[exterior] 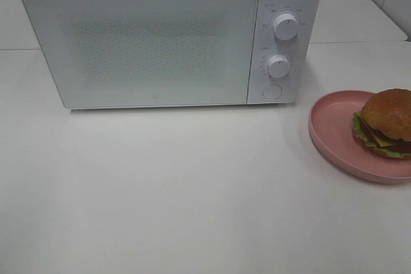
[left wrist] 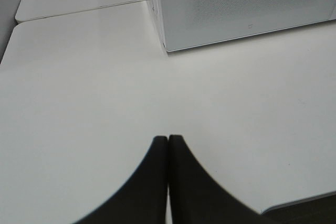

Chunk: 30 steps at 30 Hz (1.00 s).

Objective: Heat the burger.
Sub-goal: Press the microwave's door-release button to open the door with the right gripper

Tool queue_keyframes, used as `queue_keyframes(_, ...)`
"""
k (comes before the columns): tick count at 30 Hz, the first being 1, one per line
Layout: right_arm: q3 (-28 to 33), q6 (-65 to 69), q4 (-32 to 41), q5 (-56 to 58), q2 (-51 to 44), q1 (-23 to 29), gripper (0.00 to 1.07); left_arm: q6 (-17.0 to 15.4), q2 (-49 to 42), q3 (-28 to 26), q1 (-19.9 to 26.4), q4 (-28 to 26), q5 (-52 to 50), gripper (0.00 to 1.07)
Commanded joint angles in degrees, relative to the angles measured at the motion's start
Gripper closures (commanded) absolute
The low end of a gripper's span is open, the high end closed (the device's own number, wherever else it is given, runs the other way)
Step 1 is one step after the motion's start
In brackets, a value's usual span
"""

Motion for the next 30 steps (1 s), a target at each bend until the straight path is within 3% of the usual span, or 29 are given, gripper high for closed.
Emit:
queue_keyframes(1,0.2,0.4,-0.3,-0.9,-1.4,0.1,0.45,0.1,-1.2,0.2,-0.1,0.0,-0.6,1.06)
queue_keyframes(30,0.2,0.4,-0.4,-0.9,-1.4,0.1,0.45,0.1,-1.2,0.2,-0.1,0.0,-0.6,1.06)
